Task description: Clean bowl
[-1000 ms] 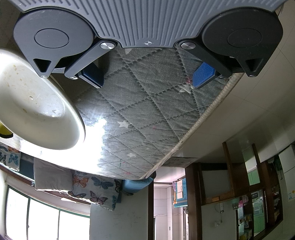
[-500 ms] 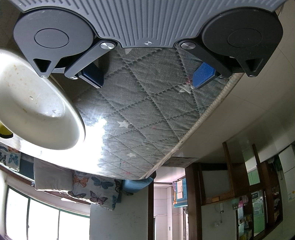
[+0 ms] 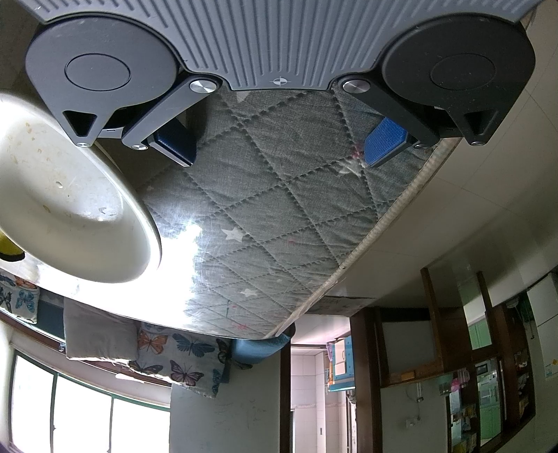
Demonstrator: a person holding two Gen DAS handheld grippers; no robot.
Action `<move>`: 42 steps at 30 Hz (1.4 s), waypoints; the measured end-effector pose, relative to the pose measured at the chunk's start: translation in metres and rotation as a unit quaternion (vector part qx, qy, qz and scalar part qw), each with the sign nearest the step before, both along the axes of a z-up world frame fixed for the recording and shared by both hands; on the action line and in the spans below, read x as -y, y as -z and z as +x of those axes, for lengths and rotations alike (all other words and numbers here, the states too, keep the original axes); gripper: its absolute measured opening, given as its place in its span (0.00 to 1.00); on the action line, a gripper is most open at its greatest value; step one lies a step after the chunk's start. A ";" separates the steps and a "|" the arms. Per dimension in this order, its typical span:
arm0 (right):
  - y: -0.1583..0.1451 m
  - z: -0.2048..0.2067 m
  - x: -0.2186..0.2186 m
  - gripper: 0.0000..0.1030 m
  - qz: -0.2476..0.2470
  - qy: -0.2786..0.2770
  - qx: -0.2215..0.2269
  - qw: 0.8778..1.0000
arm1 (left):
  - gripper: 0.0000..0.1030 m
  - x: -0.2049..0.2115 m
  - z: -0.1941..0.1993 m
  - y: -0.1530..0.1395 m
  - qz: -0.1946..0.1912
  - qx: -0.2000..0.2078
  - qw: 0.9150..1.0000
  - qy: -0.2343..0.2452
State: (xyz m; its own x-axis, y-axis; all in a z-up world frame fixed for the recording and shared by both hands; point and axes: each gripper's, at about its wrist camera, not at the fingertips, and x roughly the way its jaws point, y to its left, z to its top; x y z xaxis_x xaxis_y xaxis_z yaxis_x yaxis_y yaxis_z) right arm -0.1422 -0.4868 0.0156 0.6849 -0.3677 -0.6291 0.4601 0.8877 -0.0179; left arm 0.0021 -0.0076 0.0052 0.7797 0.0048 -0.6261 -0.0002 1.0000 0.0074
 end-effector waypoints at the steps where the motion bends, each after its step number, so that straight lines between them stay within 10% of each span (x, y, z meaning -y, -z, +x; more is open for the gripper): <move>1: 0.000 0.000 0.000 1.00 0.000 0.000 0.000 1.000 | 1.00 0.000 0.000 0.000 0.000 0.000 1.000 0.000; 42: 0.000 0.007 -0.011 1.00 -0.004 0.000 -0.003 1.000 | 1.00 -0.004 0.008 0.000 0.004 0.000 1.000 0.000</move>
